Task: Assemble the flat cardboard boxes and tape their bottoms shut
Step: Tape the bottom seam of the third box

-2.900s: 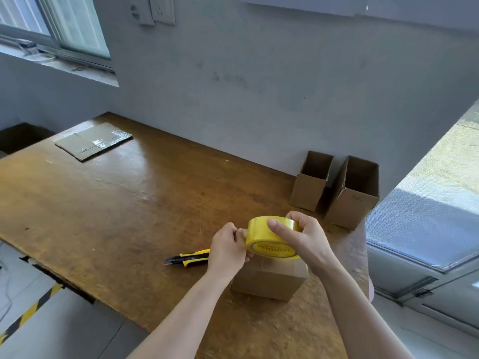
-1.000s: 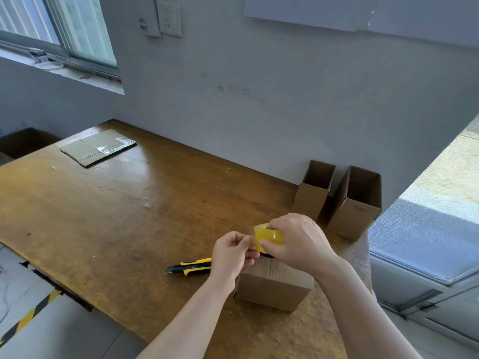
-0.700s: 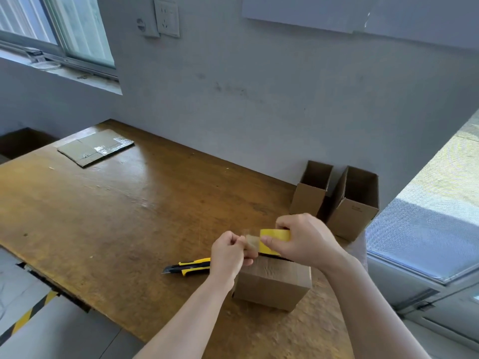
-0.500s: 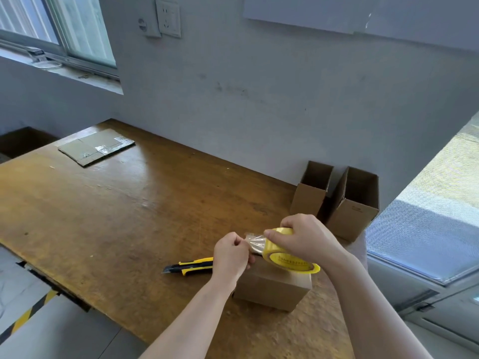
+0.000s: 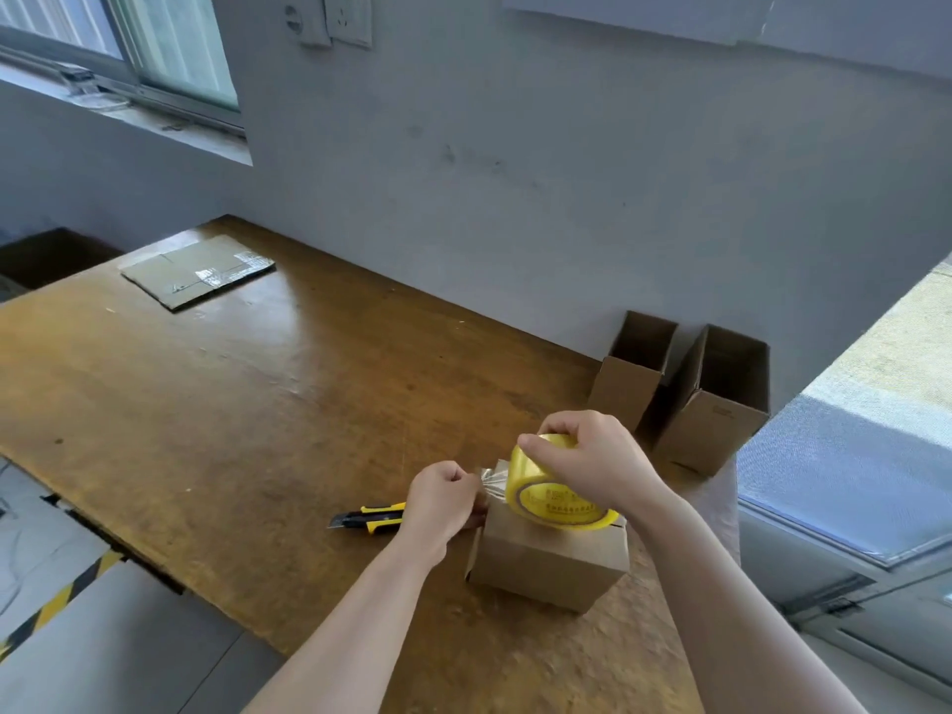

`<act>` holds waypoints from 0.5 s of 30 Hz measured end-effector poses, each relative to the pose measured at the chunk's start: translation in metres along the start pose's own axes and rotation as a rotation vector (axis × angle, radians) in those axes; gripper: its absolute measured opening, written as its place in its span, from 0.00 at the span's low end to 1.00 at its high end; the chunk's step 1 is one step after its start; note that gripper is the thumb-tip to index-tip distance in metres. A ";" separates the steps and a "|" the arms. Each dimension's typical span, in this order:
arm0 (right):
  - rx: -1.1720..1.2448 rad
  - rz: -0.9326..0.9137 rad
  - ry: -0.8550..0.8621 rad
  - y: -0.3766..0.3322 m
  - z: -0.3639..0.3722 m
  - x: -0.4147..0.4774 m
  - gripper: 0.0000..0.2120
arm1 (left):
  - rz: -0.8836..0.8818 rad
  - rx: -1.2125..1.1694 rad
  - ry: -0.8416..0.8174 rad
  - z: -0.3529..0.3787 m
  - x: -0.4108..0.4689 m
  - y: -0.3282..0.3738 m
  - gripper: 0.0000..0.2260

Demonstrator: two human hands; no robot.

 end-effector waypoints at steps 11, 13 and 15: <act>-0.201 -0.037 0.018 -0.019 0.017 0.009 0.19 | -0.133 -0.059 -0.161 0.027 0.023 -0.027 0.04; -0.205 -0.041 0.025 -0.019 0.017 0.009 0.18 | -0.175 -0.094 -0.214 0.033 0.024 -0.030 0.08; -0.202 -0.043 0.036 -0.019 0.016 0.009 0.18 | -0.193 -0.045 -0.239 0.034 0.022 -0.035 0.06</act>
Point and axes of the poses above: each hand's wrist, its own x-axis towards the middle knuckle, its own z-axis out of the palm, y = z × x, the point moved 8 cm from there along x, towards the middle knuckle, and after that the axes turned 15 degrees about x, right-handed, at the moved point
